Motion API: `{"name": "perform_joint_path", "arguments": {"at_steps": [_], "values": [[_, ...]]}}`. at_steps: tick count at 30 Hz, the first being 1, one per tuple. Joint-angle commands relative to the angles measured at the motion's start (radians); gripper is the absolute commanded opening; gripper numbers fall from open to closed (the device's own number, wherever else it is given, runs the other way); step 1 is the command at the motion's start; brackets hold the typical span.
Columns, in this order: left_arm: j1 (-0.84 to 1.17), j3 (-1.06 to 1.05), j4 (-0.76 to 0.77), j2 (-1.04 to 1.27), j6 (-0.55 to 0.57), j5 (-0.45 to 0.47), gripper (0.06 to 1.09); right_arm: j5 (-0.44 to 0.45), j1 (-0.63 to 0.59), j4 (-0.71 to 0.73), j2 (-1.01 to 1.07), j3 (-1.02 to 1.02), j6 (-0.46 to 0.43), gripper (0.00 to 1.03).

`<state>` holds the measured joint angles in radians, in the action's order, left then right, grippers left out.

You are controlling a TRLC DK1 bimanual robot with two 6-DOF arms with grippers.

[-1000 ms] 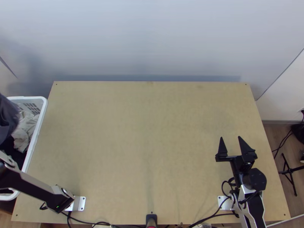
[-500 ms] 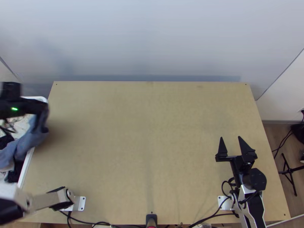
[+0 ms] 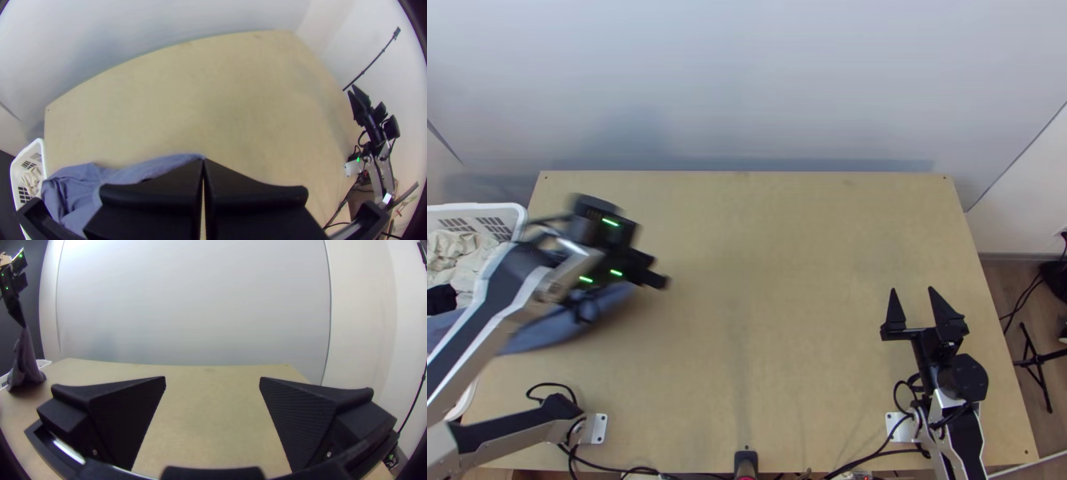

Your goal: Fold the t-shirt

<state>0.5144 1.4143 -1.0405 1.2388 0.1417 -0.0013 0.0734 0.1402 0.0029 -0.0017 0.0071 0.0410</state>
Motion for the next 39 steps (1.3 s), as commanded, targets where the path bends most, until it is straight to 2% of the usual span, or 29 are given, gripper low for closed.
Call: {"name": "perform_joint_path", "arguments": {"at_steps": [1,12,22,33,34,35,38,39], "values": [[0.319,-0.100,0.132,0.113,0.111,-0.152,0.09,0.000,0.001,0.000,0.000,0.001,0.000,0.98],[0.546,0.083,0.275,0.456,0.174,-0.166,0.09,0.000,0.001,0.000,0.000,0.001,0.000,0.98],[0.635,0.428,0.281,0.763,0.210,-0.163,0.09,0.000,-0.001,0.000,0.000,0.001,0.000,0.98],[0.684,0.742,0.300,0.883,0.242,-0.074,0.10,0.000,-0.001,0.000,0.000,-0.001,0.000,0.98],[0.684,0.755,0.315,0.884,0.253,-0.074,0.13,0.000,-0.001,0.000,0.000,0.001,0.000,0.98],[0.684,0.773,0.318,0.884,0.254,-0.074,0.27,0.000,-0.001,0.000,0.000,0.001,0.000,0.98],[0.679,0.825,0.353,0.861,0.256,-0.074,0.95,0.000,-0.001,0.000,0.000,0.001,0.000,0.98],[0.670,0.825,0.382,0.840,0.257,-0.075,1.05,0.000,0.001,0.000,0.000,0.001,0.000,0.98]]}}
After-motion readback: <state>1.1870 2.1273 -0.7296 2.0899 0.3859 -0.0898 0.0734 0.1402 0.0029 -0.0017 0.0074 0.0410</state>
